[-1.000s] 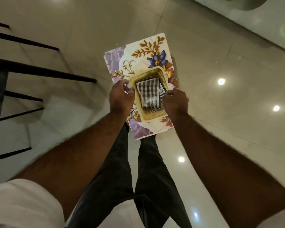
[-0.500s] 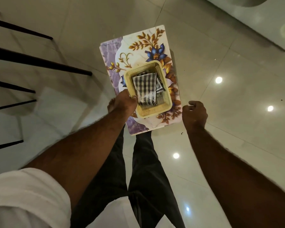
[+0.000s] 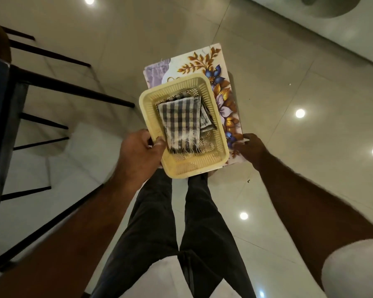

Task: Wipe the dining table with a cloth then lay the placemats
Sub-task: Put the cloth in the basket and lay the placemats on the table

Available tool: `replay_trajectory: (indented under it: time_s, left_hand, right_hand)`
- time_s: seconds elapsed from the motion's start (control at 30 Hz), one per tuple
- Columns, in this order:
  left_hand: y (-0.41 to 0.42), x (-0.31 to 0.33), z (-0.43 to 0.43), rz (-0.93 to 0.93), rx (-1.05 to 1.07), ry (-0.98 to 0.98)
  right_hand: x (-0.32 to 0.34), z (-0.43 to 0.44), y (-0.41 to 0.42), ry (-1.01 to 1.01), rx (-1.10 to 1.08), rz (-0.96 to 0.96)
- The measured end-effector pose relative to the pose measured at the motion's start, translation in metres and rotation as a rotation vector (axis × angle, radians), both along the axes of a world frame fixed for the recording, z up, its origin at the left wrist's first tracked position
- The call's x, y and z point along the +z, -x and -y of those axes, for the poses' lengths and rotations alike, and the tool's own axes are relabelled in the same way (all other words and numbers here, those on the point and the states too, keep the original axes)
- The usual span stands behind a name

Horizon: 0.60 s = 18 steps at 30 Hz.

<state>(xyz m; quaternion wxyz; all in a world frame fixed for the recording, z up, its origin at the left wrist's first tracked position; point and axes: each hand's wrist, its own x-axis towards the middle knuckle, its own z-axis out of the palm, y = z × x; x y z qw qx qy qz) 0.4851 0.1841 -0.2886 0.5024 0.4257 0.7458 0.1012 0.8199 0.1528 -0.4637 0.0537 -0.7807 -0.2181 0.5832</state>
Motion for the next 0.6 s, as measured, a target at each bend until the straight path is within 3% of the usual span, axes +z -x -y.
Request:
replay_trajectory:
  time_s: [0.37, 0.6]
  left_hand:
    - [0.017, 0.02, 0.027, -0.011, 0.057, 0.003]
    - [0.03, 0.022, 0.029, 0.005, 0.109, 0.02]
  right_hand:
    - [-0.001, 0.004, -0.002, -0.057, -0.155, -0.02]
    - [0.031, 0.017, -0.002, -0.216, -0.152, -0.024]
